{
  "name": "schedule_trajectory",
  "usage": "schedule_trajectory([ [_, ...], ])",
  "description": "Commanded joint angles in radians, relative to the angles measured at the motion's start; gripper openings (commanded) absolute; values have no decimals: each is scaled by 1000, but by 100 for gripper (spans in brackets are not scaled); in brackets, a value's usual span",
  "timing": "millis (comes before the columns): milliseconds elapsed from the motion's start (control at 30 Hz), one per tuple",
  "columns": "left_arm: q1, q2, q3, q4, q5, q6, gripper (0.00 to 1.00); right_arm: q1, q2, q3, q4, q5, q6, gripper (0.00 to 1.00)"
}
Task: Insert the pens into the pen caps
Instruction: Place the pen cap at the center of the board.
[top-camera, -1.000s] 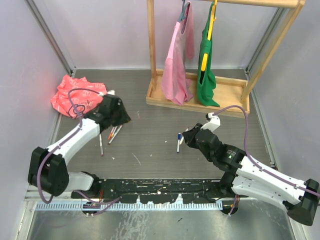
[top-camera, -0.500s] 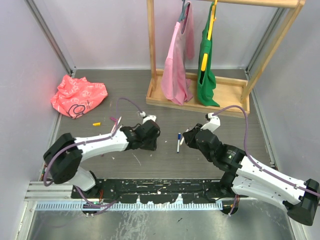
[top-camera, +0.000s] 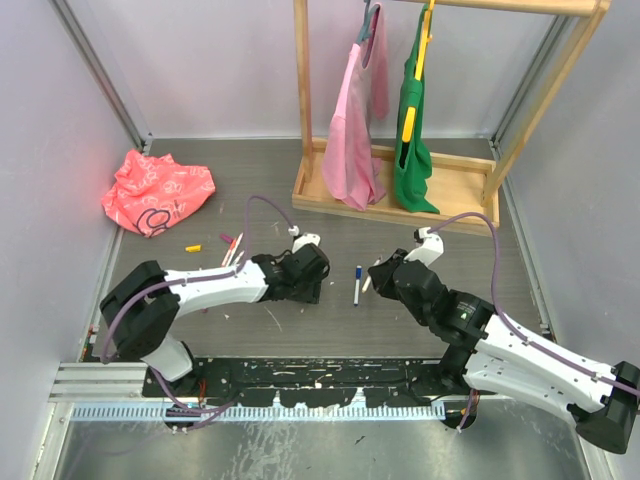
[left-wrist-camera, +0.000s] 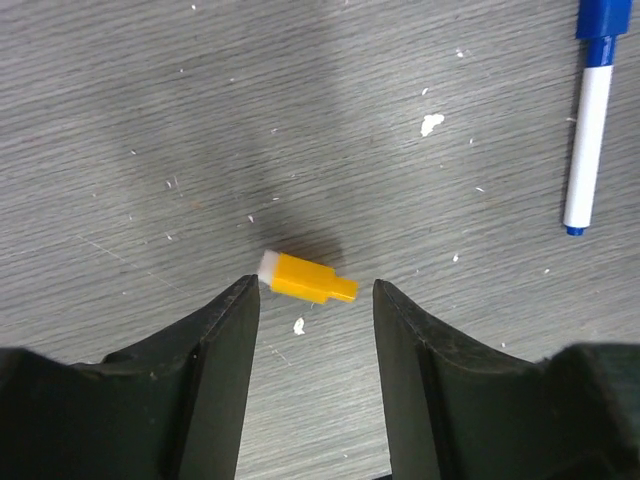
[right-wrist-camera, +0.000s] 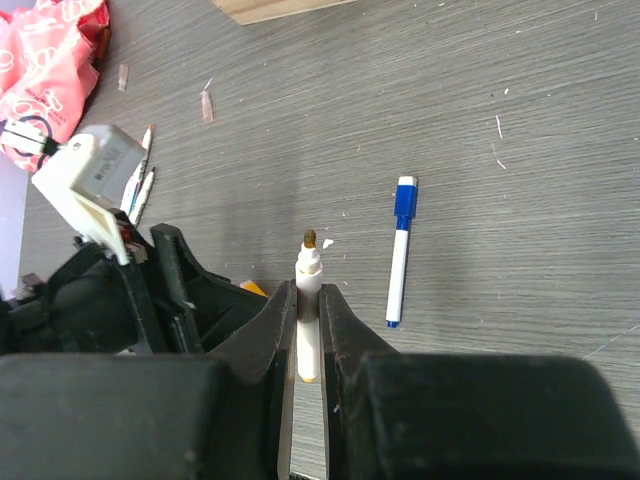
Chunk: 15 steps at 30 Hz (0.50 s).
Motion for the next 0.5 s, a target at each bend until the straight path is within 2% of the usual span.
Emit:
schedule_trajectory([
  [0, -5, -99, 20, 10, -42, 7, 51, -3, -6, 18, 9, 25, 11, 1],
  [200, -5, -189, 3, 12, -13, 48, 52, -3, 13, 42, 15, 10, -18, 2],
  [467, -4, -438, -106, 208, 158, 145, 52, -4, 27, 69, 79, -110, -97, 1],
])
